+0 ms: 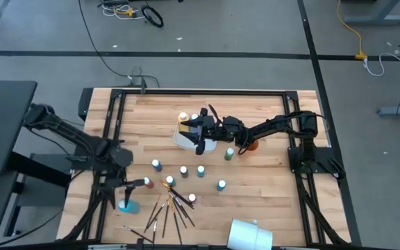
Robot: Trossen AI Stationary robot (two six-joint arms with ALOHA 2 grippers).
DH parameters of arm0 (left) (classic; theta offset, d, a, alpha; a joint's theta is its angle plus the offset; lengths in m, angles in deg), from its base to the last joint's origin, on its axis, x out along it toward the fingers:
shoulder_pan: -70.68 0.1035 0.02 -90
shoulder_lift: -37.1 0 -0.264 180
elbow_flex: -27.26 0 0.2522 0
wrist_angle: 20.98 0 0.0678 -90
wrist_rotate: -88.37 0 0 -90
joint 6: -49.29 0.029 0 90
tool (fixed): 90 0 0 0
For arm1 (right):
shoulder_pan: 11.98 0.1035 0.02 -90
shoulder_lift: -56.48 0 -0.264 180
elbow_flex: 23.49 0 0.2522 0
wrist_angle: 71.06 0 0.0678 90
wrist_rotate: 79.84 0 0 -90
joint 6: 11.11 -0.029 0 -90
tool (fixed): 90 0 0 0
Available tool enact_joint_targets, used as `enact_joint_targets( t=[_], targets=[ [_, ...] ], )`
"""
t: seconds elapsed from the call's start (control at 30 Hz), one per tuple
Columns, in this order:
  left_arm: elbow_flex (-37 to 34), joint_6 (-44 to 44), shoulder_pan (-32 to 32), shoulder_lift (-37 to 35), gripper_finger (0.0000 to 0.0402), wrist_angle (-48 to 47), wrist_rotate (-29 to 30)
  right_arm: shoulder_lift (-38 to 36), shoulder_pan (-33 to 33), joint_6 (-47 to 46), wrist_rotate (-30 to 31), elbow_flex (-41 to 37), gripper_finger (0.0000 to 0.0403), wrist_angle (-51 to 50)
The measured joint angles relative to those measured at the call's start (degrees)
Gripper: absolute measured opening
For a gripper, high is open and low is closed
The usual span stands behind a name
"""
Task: Pick & Place Paint Supplies
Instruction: Put the large light blue paint bottle into the white bin
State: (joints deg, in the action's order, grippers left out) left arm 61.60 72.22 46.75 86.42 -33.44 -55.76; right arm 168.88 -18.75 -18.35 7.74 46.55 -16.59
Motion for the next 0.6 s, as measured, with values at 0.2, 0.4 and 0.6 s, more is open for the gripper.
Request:
enact_joint_targets(
  t=[0.2,0.4,0.6],
  targets=[
    [0.0,0.1,-0.1,3.1,0.0198,1.3,2.8,0.0,0.5,0.1,0.0,0.0,0.0205,0.0],
    [0.0,0.4,-0.1,3.6,0.0152,1.5,2.9,0.0,0.6,0.2,0.0,0.0,0.0205,0.0],
    [0.0,-1.5,-0.1,3.7,0.0128,3.1,4.3,0.0,0.6,0.2,0.0,0.0,0.0205,0.0]
  ],
)
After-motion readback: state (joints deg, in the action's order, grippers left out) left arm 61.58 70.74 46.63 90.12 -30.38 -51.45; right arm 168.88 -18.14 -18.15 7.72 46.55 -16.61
